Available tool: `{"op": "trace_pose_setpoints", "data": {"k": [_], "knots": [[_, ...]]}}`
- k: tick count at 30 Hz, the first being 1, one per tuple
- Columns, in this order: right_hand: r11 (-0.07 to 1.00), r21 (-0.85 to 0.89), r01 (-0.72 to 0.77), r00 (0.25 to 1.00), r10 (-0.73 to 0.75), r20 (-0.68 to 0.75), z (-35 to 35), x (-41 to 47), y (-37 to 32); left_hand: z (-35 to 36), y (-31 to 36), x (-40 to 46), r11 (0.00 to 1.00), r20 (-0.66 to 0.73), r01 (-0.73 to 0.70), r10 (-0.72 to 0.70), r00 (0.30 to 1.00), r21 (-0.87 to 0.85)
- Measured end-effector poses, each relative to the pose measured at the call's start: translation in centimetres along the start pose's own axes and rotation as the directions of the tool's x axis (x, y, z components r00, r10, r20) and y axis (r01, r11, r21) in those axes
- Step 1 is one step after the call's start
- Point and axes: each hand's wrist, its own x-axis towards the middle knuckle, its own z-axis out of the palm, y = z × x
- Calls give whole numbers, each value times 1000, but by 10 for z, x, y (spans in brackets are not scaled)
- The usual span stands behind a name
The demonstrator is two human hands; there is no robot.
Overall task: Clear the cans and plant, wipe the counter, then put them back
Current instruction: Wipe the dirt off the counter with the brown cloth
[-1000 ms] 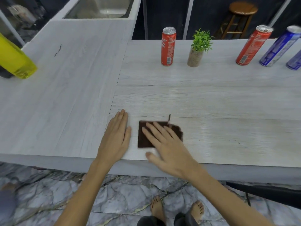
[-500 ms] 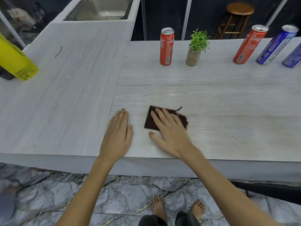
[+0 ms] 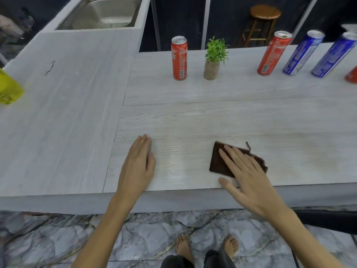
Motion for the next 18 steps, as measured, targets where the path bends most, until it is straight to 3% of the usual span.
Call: {"op": "trace_pose_setpoints", "data": {"k": [5, 8, 14, 18], "knots": [[998, -59, -35, 999, 35, -2, 1, 58, 1, 21, 33, 8, 992, 92, -125, 122, 988, 33], [998, -57, 11, 1000, -10, 15, 5, 82, -22, 32, 37, 7, 985, 145, -134, 117, 982, 108], [977, 14, 211, 976, -212, 49, 18, 26, -40, 35, 33, 7, 983, 151, -129, 109, 983, 129], [979, 30, 203, 978, -205, 49, 4, -2, 9, 36, 32, 6, 985, 152, -119, 99, 983, 127]]}}
